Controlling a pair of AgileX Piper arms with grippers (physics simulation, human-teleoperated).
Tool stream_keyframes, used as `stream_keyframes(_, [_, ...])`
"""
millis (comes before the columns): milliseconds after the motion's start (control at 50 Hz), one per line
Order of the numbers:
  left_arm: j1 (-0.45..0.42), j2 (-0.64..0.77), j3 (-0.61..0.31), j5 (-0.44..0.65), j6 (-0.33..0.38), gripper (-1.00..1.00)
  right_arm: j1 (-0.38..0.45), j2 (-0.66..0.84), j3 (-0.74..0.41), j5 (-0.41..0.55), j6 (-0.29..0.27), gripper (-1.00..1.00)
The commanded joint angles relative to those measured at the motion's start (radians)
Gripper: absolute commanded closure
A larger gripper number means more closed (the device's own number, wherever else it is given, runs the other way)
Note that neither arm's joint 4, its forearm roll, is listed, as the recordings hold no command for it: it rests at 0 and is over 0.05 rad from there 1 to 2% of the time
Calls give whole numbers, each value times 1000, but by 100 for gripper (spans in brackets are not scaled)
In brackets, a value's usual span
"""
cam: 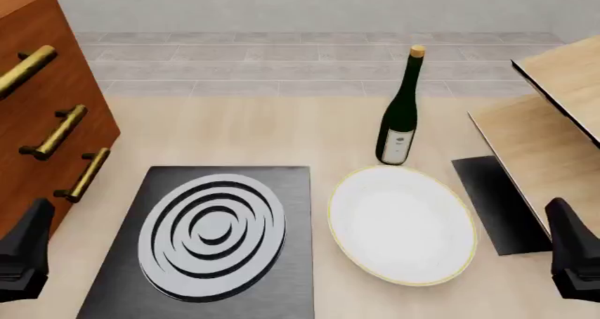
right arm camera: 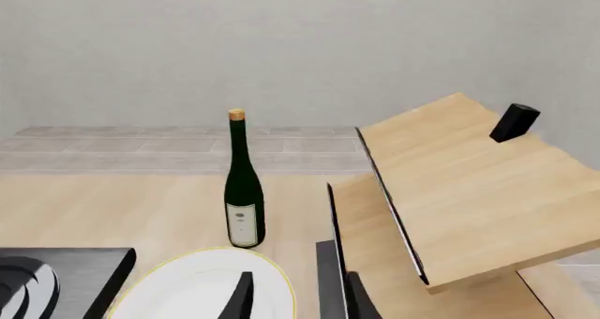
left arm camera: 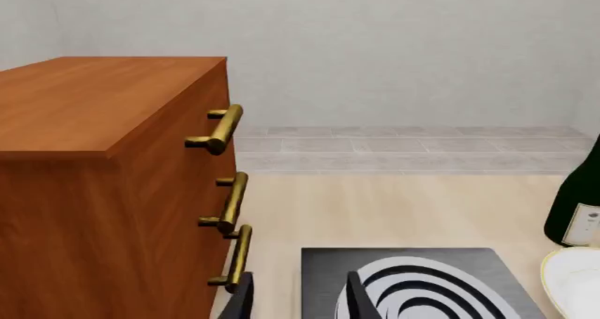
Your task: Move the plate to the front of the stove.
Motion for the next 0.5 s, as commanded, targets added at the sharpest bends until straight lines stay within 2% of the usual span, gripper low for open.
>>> stream_keyframes(20, [0,0,0,0,0,-100,2,2,-4,3,-2,-100])
stream_keyframes(200, [0,0,0,0,0,-100,6,16,-3,-3,-5,-100])
stream_keyframes(240, [0,0,0,0,0,-100,9,29,-6,-13,-25,-100])
stream_keyframes(280, [0,0,0,0,0,-100,9,48,-21,-24,-23,-100])
stream_keyframes(440, [0,0,0,0,0,-100,69,142,-136,-19,-21,-100])
stream_keyframes(500, [0,0,0,0,0,-100,98,230,-187,-51,-31,-100])
